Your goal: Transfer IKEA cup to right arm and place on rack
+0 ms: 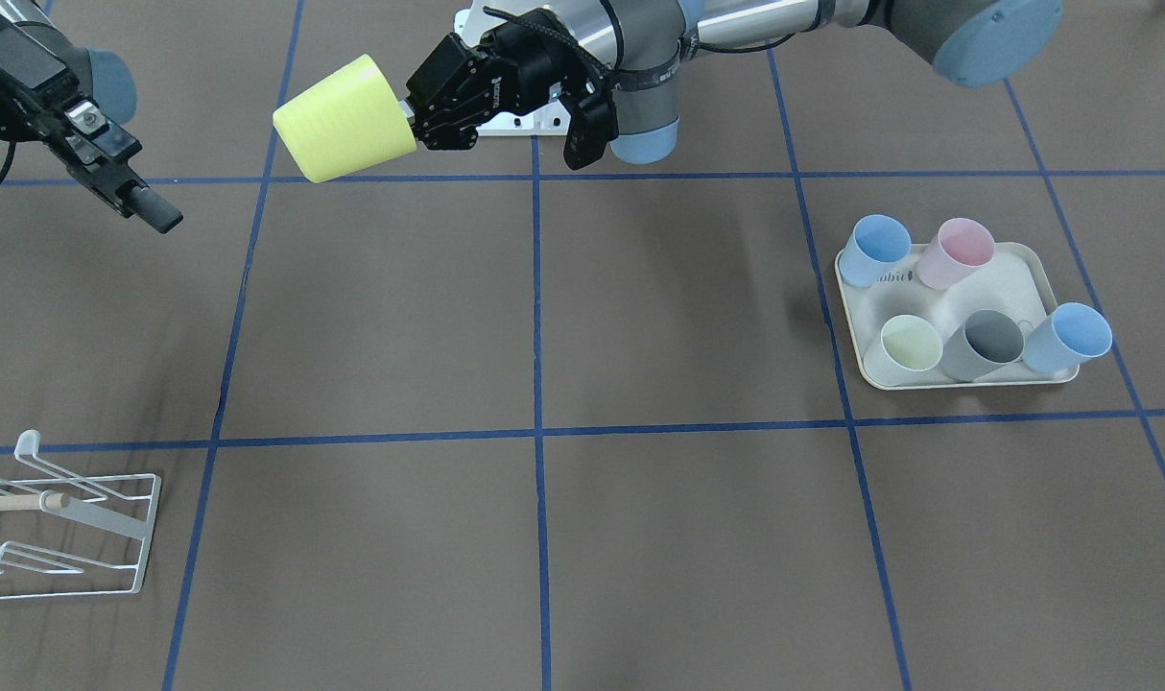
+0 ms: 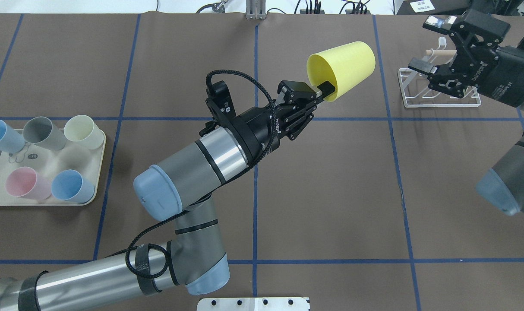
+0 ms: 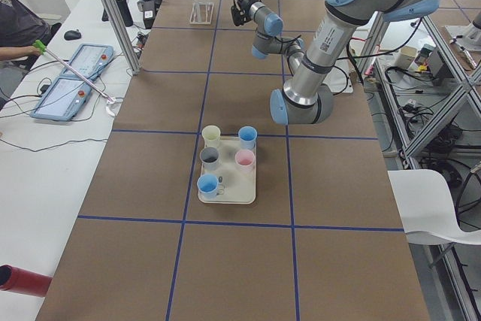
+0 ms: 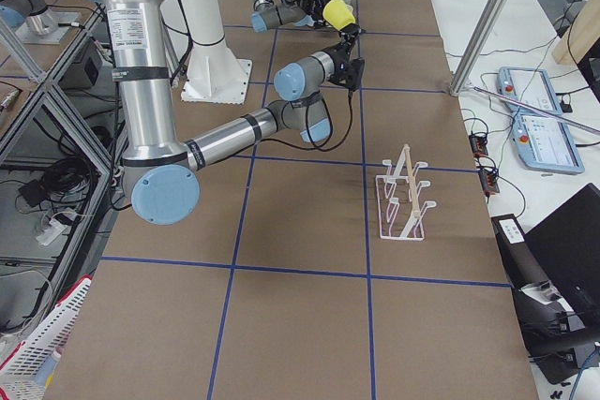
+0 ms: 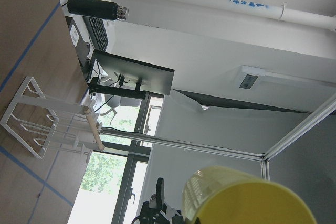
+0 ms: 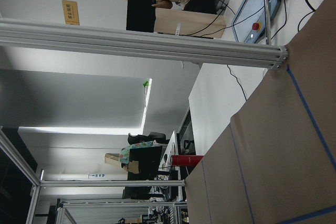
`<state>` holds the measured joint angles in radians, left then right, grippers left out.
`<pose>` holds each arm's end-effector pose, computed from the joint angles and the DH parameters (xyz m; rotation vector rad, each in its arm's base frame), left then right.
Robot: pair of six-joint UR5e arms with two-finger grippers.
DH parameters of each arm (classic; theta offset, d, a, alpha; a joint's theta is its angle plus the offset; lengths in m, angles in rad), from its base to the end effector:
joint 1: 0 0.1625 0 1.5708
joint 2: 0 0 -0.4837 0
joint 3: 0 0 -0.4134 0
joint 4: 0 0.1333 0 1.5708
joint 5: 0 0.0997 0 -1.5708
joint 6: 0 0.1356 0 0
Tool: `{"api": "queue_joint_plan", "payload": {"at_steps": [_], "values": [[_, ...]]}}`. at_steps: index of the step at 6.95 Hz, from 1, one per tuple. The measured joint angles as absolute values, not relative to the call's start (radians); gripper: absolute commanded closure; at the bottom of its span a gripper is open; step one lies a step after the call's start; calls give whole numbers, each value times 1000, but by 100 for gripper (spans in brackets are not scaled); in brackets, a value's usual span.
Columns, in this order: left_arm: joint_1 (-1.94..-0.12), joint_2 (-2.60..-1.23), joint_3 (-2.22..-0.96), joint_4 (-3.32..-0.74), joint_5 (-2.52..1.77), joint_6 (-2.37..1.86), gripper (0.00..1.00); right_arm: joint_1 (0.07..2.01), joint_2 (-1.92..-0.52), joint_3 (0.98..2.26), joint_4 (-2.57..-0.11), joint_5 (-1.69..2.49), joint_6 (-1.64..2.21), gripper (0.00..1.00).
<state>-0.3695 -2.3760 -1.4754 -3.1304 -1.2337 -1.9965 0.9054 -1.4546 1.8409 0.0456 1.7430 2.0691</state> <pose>0.5848 -0.4175 0.0696 0.1199 2.3471 -0.7903 -0.2336 -0.4759 0.3407 0.3062 -2.0486 0.7185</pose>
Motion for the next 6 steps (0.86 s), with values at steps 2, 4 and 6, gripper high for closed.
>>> {"api": "queue_joint_plan", "payload": {"at_steps": [2, 4, 6], "values": [[-378, -2367, -1473, -3167, -1235, -1998, 100, 846, -1415, 1845, 37, 1694, 2069, 1], [-416, -2330, -1474, -3197, -1239, -2039, 100, 792, -1363, 1840, 13, 1646, 2066, 1], [-480, -2286, -1477, -3219, -1249, -2099, 100, 781, -1297, 1842, -56, 1637, 2064, 1]]}}
